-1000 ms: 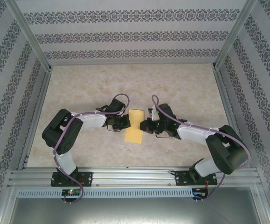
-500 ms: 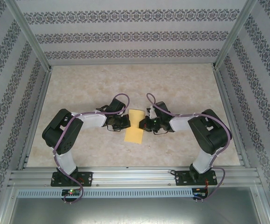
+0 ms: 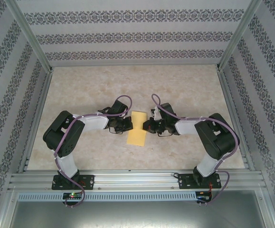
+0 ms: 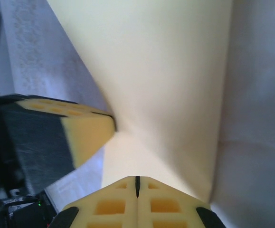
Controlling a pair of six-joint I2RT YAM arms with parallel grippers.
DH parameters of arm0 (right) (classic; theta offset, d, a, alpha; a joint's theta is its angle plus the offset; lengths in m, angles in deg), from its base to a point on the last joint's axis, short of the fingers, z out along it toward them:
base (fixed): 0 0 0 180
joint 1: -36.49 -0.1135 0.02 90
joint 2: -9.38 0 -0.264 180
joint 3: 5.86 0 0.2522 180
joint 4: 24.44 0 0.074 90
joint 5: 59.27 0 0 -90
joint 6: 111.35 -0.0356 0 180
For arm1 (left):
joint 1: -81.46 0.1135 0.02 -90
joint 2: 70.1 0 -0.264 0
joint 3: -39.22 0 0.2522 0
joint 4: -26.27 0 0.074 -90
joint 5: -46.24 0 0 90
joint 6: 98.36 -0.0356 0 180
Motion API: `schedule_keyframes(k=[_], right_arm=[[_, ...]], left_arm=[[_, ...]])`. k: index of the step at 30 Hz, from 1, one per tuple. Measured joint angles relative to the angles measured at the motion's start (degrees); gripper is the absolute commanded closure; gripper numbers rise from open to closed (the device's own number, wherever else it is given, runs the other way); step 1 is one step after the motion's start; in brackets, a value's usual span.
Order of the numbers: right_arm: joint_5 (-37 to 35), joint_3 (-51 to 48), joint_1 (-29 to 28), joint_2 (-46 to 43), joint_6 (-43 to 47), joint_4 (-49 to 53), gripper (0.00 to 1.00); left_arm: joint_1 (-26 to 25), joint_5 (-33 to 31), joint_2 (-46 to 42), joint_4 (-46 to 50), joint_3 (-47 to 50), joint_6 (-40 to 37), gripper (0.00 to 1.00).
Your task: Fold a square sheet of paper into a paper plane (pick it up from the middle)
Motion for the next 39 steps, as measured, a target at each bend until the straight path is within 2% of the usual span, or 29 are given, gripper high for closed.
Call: schedule_keyframes(k=[11,21,26,39], right_arm=[[0.20,2.58,2.27,6.16,1.27,-0.07,0.96],[-0.26,2.99,2.64,3.15,1.29,3.52,0.96],[-0.17,6.36,2.64,2.08,1.66,4.92,0.96],[-1.05,8.07,3.28,8.48,2.34,5.44,0.95]], left_arm=[[0.00,0.22,0.11,0.02,-0.13,-0.68,1.00],[0.00,0.24,0.15,0.00,-0.13,-0.83,1.00],[0.00,0.24,0.15,0.00,-0.13,-0.83,1.00],[0.00,0.28,0.15,-0.04,-0.13,-0.85,1.00]])
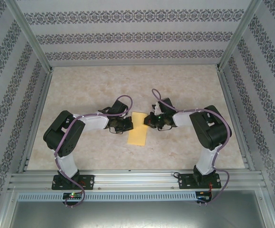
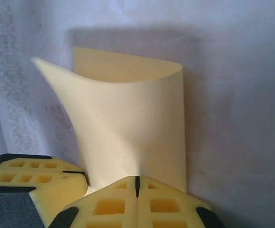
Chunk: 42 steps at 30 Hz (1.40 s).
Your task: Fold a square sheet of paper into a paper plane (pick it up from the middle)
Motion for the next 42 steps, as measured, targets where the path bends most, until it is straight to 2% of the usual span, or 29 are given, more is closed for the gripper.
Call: schedule_keyframes(k=[11,21,34,42], right_arm=[[-0.02,2.67,1.27,-3.61,0.63,3.48,0.95],[0.26,4.24,1.73,2.54,0.59,2.56,0.95],[0.70,6.75,2.75,-0.17,0.87,5.64,0.95],[0.74,8.79,3.37,2.69,0.87,5.77,0.95]], left_arm=[[0.00,0.07,0.02,0.00,0.00,-0.04,1.00],[0.00,0.13,0.02,0.02,0.00,-0.28,1.00],[0.00,0.15,0.02,0.04,0.00,-0.90,1.00],[0.00,0.15,0.02,0.04,0.00,-1.05,1.00]])
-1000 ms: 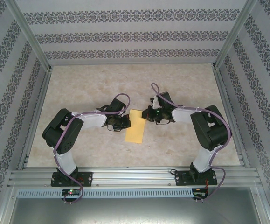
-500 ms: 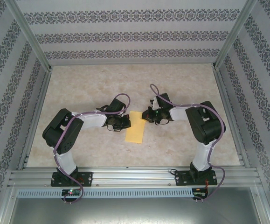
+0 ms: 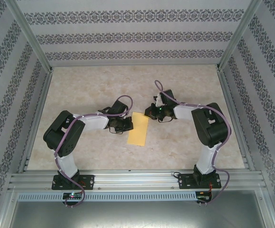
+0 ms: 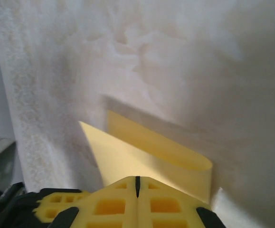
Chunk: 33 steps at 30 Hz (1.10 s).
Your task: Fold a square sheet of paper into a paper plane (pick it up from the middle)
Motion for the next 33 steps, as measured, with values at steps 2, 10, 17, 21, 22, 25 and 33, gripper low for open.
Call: schedule_keyframes(k=[2,10,17,21,22,25,33], right_arm=[[-0.52,0.00,0.00,1.95,0.00,0.59,0.95],[0.17,0.50,0.33,2.21,0.07,1.38,0.95],[0.09,3.74,0.66,0.92,1.38,4.20,0.95],[0.07,4.17,0.98,1.07,1.46,4.31,0.95],[0.00,4.20,1.03,1.36,1.46,4.44,0.96],[-1.03,4.52,1.16,2.97,1.46,5.40,0.96],[-0.52,4.83,1.25,4.48,1.29,5.44,0.96]], left_arm=[[0.00,0.00,0.00,0.00,0.00,-0.02,1.00],[0.00,0.02,0.00,0.00,0.00,-0.04,1.00],[0.00,0.04,0.00,0.00,0.00,-0.04,1.00],[0.00,0.02,0.00,0.00,0.00,-0.04,1.00],[0.00,0.04,0.00,0.00,0.00,-0.04,1.00],[0.00,0.04,0.00,0.02,0.00,-0.04,1.00],[0.00,0.07,0.00,0.00,0.00,-0.07,1.00]])
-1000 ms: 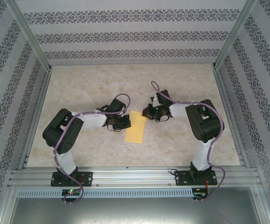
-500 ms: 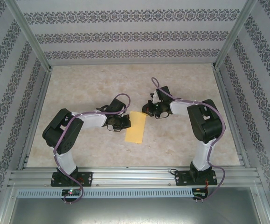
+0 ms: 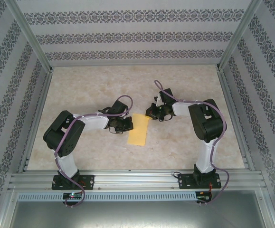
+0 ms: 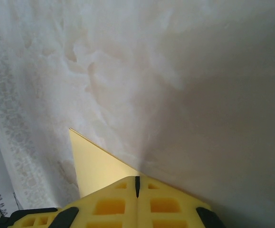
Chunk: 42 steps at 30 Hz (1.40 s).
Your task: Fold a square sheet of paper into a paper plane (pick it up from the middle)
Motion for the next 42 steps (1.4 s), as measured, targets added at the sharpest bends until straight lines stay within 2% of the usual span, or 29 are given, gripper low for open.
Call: schedule_keyframes(k=[12,25,28,32,34,37,42], right_arm=[[-0.02,2.78,0.00,-2.21,0.17,3.41,0.95],[0.22,2.95,0.33,1.20,0.17,3.30,0.93],[0.20,2.78,0.33,-0.74,0.17,4.63,0.93],[-0.11,-0.37,-0.07,-9.75,-0.02,5.35,0.93],[-1.14,-3.23,-1.40,-15.10,-0.33,4.50,0.93],[-3.13,-9.07,-6.62,-22.10,-1.68,2.99,0.93],[-5.68,-20.33,-15.47,-25.70,-6.45,-0.96,0.94]], left_arm=[[0.00,0.07,0.00,0.00,0.00,-0.13,1.00],[0.00,0.13,0.00,0.02,0.00,-0.15,1.00],[0.00,0.11,-0.02,0.02,0.00,-0.15,1.00],[0.00,0.07,-0.02,0.04,0.00,-0.13,1.00],[0.00,0.04,-0.04,0.04,0.00,-0.15,1.00],[-0.02,-0.04,-0.09,0.04,0.00,-0.13,1.00],[-0.02,-0.04,-0.09,0.04,0.02,-0.15,1.00]])
